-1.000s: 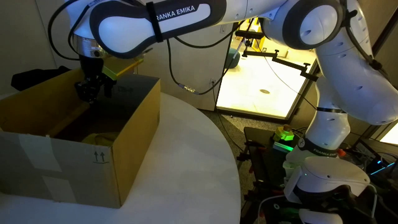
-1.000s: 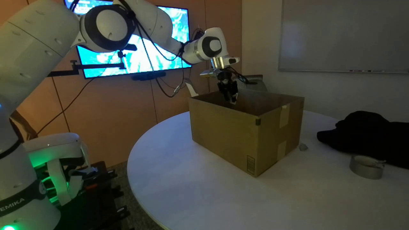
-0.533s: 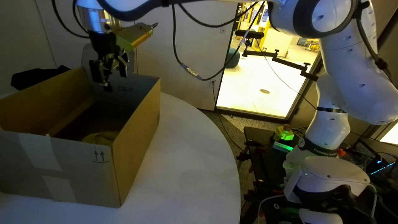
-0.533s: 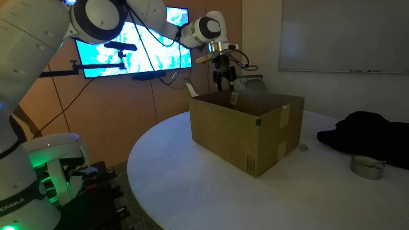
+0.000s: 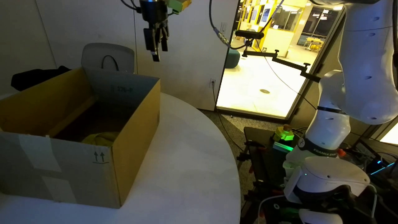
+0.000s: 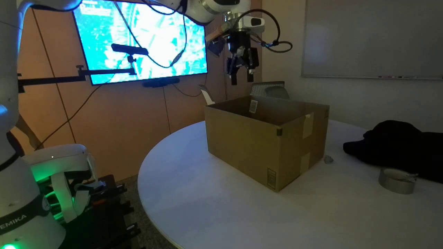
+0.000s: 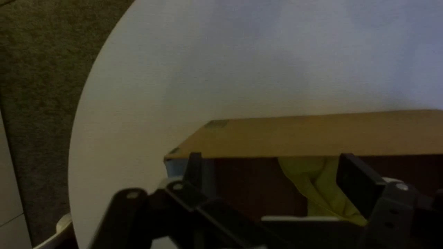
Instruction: Put the marker on the cloth, then fold the cloth and put it in the box
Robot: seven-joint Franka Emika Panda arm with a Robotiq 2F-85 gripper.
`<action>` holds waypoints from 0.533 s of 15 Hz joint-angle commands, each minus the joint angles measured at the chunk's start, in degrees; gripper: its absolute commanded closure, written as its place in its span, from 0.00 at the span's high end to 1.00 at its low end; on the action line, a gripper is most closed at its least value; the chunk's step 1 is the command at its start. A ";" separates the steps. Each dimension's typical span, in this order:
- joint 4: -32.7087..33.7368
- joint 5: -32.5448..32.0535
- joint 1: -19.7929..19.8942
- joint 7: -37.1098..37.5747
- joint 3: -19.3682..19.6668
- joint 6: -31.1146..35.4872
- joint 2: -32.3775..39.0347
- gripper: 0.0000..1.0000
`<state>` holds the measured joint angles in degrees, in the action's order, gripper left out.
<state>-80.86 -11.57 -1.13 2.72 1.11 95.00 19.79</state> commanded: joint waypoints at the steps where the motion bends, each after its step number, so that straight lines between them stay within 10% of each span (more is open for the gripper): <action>1: -14.02 2.14 2.91 -3.15 0.87 1.12 -11.44 1.00; 8: -35.77 3.50 7.64 -12.44 4.78 8.64 -26.89 1.00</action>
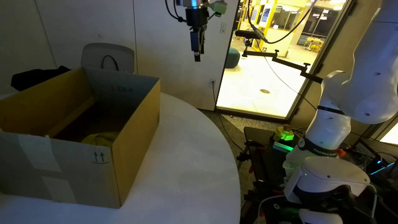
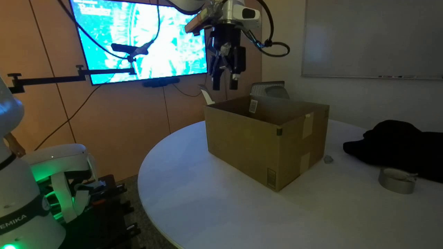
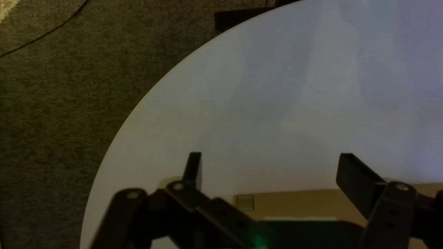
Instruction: Put the marker on the cloth, then fold the cloth and put it in the box
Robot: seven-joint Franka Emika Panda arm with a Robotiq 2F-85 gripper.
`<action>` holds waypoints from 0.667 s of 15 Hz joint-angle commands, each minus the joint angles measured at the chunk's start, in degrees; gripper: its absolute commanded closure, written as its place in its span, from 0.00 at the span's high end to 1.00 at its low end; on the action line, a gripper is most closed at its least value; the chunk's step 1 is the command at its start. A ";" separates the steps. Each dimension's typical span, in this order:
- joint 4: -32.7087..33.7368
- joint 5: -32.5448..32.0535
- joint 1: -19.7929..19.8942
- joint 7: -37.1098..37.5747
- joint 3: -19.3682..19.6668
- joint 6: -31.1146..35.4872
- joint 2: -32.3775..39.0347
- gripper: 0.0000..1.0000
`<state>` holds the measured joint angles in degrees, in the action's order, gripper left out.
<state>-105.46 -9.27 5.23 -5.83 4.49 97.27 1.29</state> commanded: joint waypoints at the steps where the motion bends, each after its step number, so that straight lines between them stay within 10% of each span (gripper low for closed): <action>1: -14.47 0.93 1.70 -5.33 2.17 8.91 -10.55 1.00; 10: -43.37 -2.05 5.82 -6.20 7.81 45.09 -25.55 1.00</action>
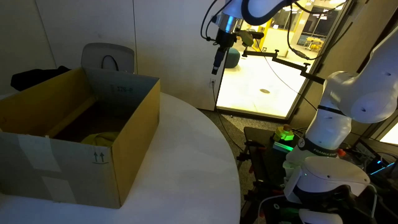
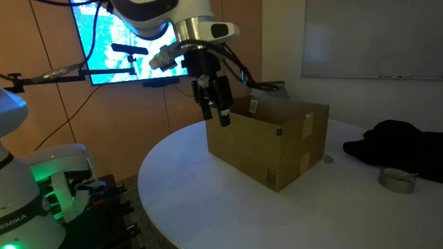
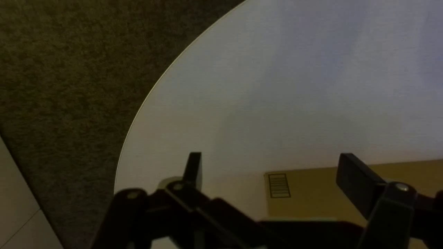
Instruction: Put the marker on the cloth, then fold the cloth and put it in the box
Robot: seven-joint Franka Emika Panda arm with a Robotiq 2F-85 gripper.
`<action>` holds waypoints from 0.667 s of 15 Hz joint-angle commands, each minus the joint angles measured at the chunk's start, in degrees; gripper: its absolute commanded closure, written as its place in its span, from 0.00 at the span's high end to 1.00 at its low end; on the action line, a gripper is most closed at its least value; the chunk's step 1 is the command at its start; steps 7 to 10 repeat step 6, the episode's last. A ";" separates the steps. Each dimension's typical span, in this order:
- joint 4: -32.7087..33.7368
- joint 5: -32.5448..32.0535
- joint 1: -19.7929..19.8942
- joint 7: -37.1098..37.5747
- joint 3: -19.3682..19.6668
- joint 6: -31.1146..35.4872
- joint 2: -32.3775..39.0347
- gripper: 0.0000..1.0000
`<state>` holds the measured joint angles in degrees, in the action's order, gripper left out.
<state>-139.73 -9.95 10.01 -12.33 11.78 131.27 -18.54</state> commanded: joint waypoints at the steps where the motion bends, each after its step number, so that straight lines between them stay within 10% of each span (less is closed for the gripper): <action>1: -11.20 -1.37 1.37 0.37 0.72 15.33 -5.71 1.00; 10: -12.65 -0.17 1.24 -0.12 0.23 18.55 -3.60 1.00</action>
